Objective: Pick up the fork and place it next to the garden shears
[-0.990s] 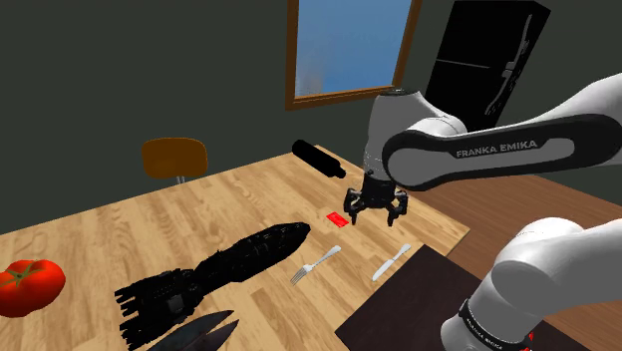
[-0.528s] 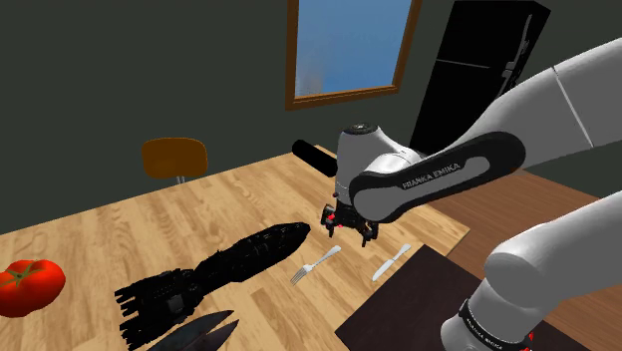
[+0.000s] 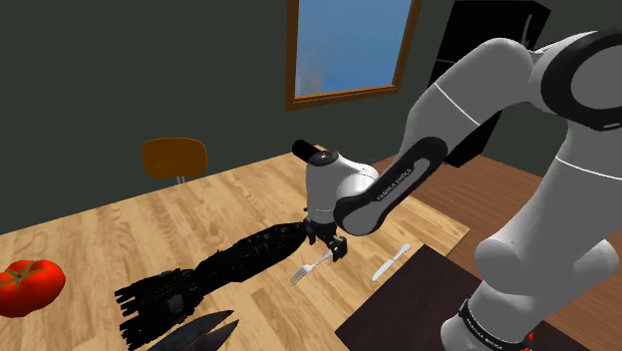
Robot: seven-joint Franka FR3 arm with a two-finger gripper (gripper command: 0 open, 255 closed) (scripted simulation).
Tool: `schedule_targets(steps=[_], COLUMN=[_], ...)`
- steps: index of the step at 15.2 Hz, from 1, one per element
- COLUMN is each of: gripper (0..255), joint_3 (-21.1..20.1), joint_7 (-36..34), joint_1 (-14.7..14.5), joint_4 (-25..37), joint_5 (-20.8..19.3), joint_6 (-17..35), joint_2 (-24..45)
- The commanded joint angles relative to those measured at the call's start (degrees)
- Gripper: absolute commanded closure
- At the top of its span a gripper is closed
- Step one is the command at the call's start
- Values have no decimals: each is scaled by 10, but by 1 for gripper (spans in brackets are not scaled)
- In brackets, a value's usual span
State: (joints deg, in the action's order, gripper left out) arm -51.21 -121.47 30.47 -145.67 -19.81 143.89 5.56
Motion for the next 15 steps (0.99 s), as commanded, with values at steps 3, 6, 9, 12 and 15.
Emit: schedule_targets(steps=[3,6,9,12,15], gripper=[0,0,0,0,0], joint_3=[54,81,104,104,104], joint_7=[-119,-149,-173,-173,-173], joint_1=[-31,-47,-62,-62,-62], joint_4=[26,30,34,34,34], joint_5=[-118,-161,-196,-196,-196], joint_6=[13,25,36,35,36], joint_2=[78,106,130,130,130])
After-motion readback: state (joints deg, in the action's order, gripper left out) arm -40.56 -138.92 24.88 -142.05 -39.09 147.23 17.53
